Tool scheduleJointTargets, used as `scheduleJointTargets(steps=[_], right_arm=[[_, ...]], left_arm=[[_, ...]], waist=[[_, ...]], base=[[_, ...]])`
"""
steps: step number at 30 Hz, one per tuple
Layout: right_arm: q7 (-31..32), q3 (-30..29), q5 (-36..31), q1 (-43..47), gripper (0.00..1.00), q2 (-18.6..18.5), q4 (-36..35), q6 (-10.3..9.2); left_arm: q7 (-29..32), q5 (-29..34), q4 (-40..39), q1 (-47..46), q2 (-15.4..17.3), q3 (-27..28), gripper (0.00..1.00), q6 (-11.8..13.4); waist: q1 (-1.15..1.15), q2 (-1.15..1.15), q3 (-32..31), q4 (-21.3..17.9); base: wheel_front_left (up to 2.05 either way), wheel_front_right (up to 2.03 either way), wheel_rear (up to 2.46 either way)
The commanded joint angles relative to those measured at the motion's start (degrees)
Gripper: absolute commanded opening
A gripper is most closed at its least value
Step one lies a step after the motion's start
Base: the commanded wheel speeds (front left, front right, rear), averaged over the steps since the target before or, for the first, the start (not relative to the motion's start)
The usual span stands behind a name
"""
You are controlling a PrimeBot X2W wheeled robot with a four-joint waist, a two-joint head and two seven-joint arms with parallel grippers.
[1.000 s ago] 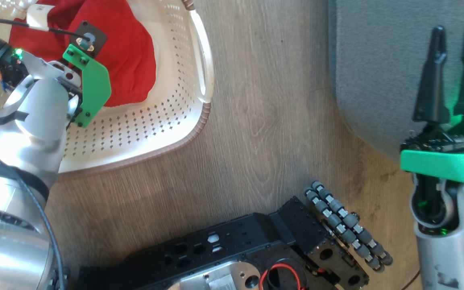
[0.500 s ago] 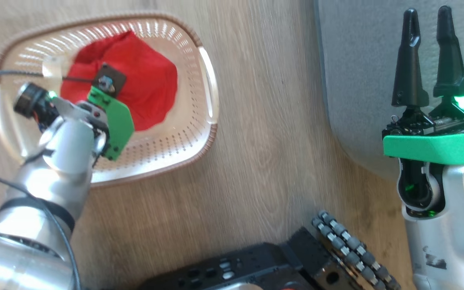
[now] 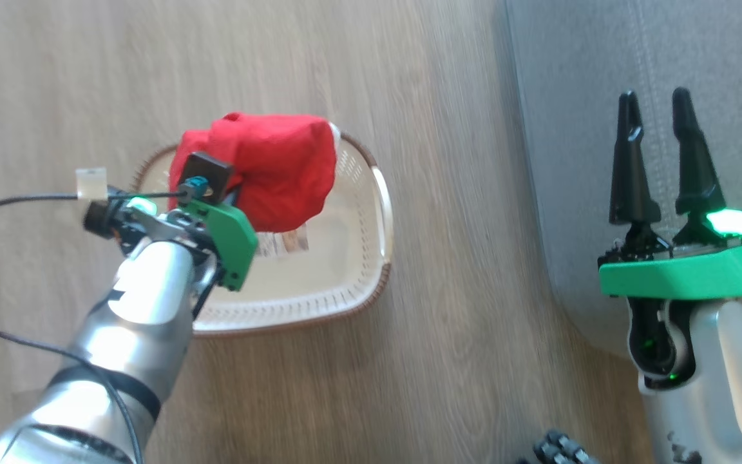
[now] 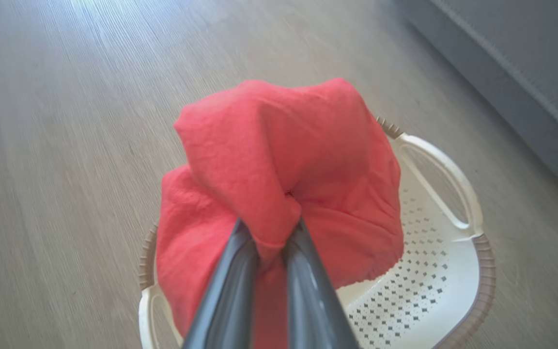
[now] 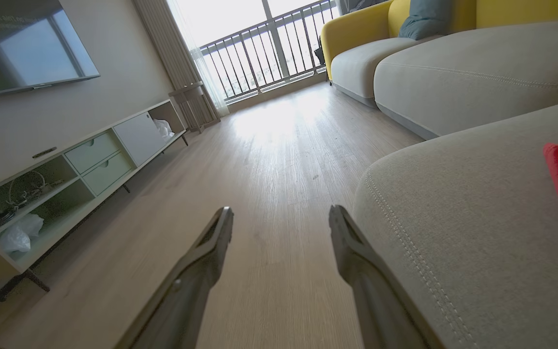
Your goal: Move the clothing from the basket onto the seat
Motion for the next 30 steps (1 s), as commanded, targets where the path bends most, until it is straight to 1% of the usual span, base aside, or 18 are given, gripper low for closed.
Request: scheduleJointTargets(steps=[1, 5, 6, 8, 12, 18, 22, 28, 30], right_arm=[[0.0, 1.1, -0.4, 1.6, 1.0, 0.1, -1.3, 0.41], [0.0, 0.9, -0.6, 3.3, 1.0, 0.1, -0.5, 0.41], [0.0, 0.9, -0.6, 3.3, 1.0, 0.1, -0.5, 0.41], [0.0, 0.9, -0.7, 4.1, 1.0, 0.1, -0.1, 0.41], [0.0, 0.7, -0.6, 5.7, 1.0, 0.1, 0.6, 0.41], [0.0, 1.0, 0.3, 7.4, 1.0, 0.1, 0.8, 0.41], [0.0, 0.5, 0.6, 8.9, 1.0, 0.1, 1.1, 0.41], [0.0, 0.6, 0.9, 10.9, 1.0, 0.1, 0.5, 0.41], [0.0, 0.5, 0.7, 11.3, 1.0, 0.1, 0.6, 0.41]], left_arm=[[-0.8, -0.7, -4.1, 1.7, 1.2, 2.4, 0.0, 0.5], [-0.8, -1.5, -12.6, 5.5, 1.8, 5.1, 0.0, 1.2], [-0.8, -1.5, -12.6, 5.5, 1.8, 5.1, 0.0, 1.2], [-0.8, -1.5, -16.7, 7.4, 2.1, 6.6, 0.0, 1.7], [-0.8, -1.1, -25.2, 11.3, 2.4, 9.6, 0.0, 2.3], [-0.8, 0.9, -37.8, 17.0, 2.6, 14.2, 0.0, 2.5], [-0.8, 2.5, -45.1, 20.3, 2.1, 16.6, 0.0, 2.4], [-0.8, 3.4, -55.5, 24.5, -0.1, 18.8, 0.0, 1.9], [-0.8, 4.8, -59.0, 25.7, -0.5, 19.0, 0.0, 2.4]], waist=[[0.01, 0.0, -6.2, 3.5], [0.01, 0.0, -10.5, 5.1], [0.01, 0.0, -10.5, 5.1], [0.01, 0.0, -12.5, 5.6], [0.01, 0.0, -16.4, 6.4], [0.01, 0.0, -21.0, 6.9], [0.01, 0.0, -23.5, 7.3], [0.01, 0.0, -26.1, 8.0], [0.01, 0.0, -27.0, 8.1]], base=[[0.0, 0.0, 0.0], [0.0, 0.0, 0.0], [0.0, 0.0, 0.0], [0.0, 0.0, 0.0], [0.0, 0.0, 0.0], [0.0, 0.0, 0.0], [0.0, 0.0, 0.0], [0.0, 0.0, 0.0], [0.0, 0.0, 0.0]])
